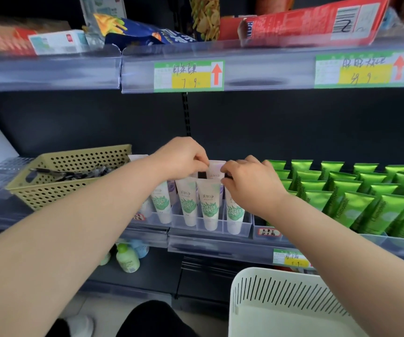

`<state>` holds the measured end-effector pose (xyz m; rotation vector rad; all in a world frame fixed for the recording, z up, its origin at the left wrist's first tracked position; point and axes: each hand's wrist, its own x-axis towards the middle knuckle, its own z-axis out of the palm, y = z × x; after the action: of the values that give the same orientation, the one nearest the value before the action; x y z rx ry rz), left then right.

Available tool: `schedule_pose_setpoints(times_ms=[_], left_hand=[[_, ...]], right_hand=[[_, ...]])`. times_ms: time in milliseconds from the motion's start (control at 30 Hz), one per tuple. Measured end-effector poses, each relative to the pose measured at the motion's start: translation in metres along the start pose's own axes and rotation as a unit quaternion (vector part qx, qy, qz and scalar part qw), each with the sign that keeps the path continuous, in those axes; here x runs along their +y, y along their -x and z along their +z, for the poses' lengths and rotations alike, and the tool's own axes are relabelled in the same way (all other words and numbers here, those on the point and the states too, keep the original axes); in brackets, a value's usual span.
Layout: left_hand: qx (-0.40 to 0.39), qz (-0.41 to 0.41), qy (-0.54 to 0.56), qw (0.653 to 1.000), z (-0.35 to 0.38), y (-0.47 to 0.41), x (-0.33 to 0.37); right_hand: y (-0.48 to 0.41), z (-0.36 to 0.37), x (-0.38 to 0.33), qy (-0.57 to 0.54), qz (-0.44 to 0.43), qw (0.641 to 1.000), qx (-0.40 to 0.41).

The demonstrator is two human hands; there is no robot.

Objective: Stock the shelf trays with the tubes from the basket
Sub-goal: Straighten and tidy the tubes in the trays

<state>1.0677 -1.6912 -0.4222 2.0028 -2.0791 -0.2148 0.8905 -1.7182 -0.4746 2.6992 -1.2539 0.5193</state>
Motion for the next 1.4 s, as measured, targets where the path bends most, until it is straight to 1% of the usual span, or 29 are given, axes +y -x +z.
schedule_pose_setpoints(times_ms=[67,100,233,400,567,733,900,1100,1200,1333,1400], left_hand=[[0.018,-0.017,-0.017,1.000,-0.011,0.003,-0.014],[0.014,-0.028,-0.030,0.999,-0.015,0.004,-0.021],[-0.051,-0.063,-0.074,0.994,-0.020,0.012,-0.045],[-0.098,-0.067,-0.156,0.981,-0.016,0.016,-0.065],[-0.064,-0.059,-0.200,0.976,-0.011,0.016,-0.074],[-0.044,-0.056,-0.196,0.978,-0.009,0.020,-0.081],[-0.052,-0.051,-0.139,0.988,-0.008,0.024,-0.080],[-0.029,-0.077,-0.106,0.991,-0.019,0.026,-0.085],[-0.019,-0.104,-0.146,0.984,-0.023,0.024,-0.097],[-0.057,-0.135,-0.191,0.970,-0.014,0.023,-0.119],[-0.060,-0.143,-0.201,0.967,-0.009,0.023,-0.127]], right_hand=[[-0.008,-0.002,-0.011,-0.025,-0.012,1.000,0.002],[-0.013,-0.002,-0.018,-0.034,-0.020,0.999,-0.005],[-0.031,0.008,-0.044,-0.028,-0.047,0.997,-0.054],[-0.044,0.019,-0.060,0.011,-0.035,0.996,-0.082],[-0.046,0.024,-0.067,0.009,-0.026,0.999,-0.042],[-0.043,0.029,-0.074,0.009,-0.039,0.999,-0.036],[-0.044,0.023,-0.074,-0.017,-0.032,0.998,-0.052],[-0.046,0.023,-0.079,-0.016,-0.036,0.997,-0.065],[-0.049,0.023,-0.084,-0.024,-0.043,0.997,-0.054],[-0.055,0.027,-0.092,-0.032,-0.050,0.997,-0.049],[-0.059,0.029,-0.096,-0.037,-0.054,0.996,-0.054]])
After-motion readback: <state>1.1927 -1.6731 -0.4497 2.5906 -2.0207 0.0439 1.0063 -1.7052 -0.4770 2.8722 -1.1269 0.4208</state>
